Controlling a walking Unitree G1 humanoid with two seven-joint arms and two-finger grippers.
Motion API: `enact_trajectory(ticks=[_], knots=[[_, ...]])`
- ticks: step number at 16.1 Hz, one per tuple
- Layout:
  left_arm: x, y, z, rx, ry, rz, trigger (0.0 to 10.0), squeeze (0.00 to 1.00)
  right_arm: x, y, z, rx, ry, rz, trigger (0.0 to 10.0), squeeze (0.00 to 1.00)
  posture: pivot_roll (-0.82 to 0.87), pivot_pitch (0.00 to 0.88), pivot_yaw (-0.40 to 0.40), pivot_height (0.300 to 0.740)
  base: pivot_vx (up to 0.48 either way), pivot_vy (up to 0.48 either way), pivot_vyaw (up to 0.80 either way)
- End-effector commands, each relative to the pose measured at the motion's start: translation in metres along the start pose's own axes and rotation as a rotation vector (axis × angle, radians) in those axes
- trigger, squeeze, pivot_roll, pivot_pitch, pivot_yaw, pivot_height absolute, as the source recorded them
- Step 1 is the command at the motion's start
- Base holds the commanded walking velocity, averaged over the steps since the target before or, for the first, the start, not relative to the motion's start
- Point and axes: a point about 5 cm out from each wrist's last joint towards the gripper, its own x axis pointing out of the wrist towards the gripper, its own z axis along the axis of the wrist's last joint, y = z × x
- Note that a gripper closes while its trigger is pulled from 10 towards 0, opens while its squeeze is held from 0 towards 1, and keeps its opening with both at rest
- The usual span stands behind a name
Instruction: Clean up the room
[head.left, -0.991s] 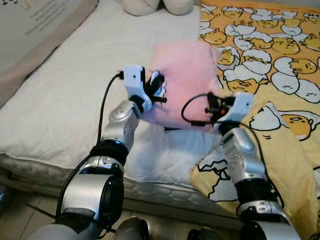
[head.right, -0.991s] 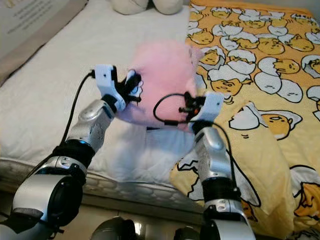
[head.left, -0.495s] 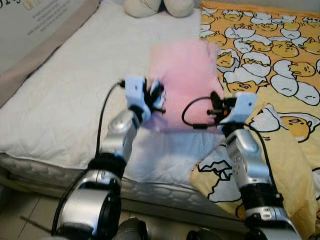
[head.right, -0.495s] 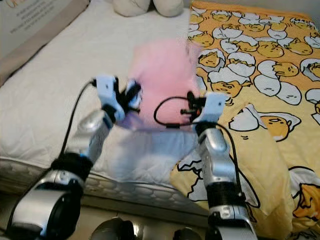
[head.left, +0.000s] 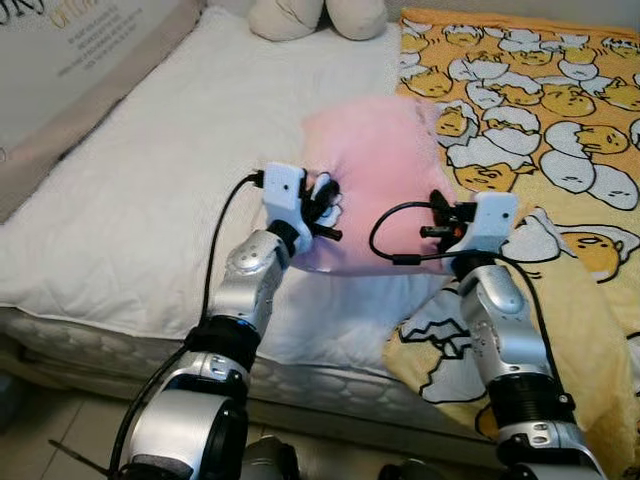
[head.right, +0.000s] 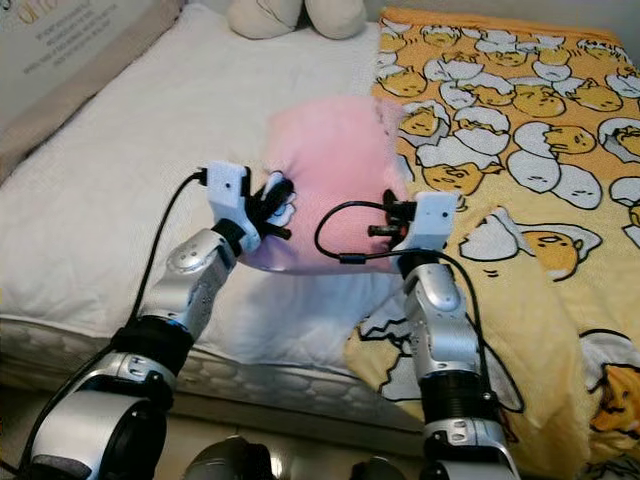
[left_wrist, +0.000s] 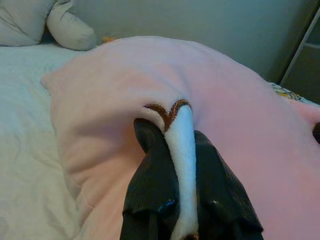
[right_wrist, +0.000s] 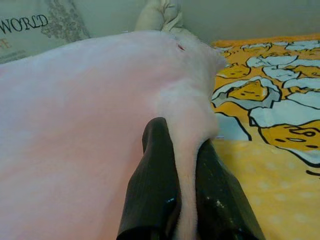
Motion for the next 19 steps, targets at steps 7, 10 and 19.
enact_trajectory(ticks=[7,10,19], knots=[[-0.005,0.013,0.0,-0.003,0.007,0.065,0.0,0.0,-0.003,-0.012,0.004,-0.02,-0.036,-0.06,0.0,0.0,-0.1,0.0,0.05,0.73,0.0,0.48,0.0],[-0.004,0.01,-0.001,-0.016,0.012,0.063,0.0,0.0,-0.003,-0.013,0.003,-0.025,-0.033,-0.057,0.0,0.0,-0.1,0.0,0.053,0.73,0.0,0.48,0.0],[0.0,0.002,-0.007,-0.062,0.026,0.071,0.0,0.0,-0.007,-0.016,-0.003,-0.042,-0.006,-0.06,0.0,0.0,-0.12,0.0,0.061,0.73,0.0,0.48,0.08]])
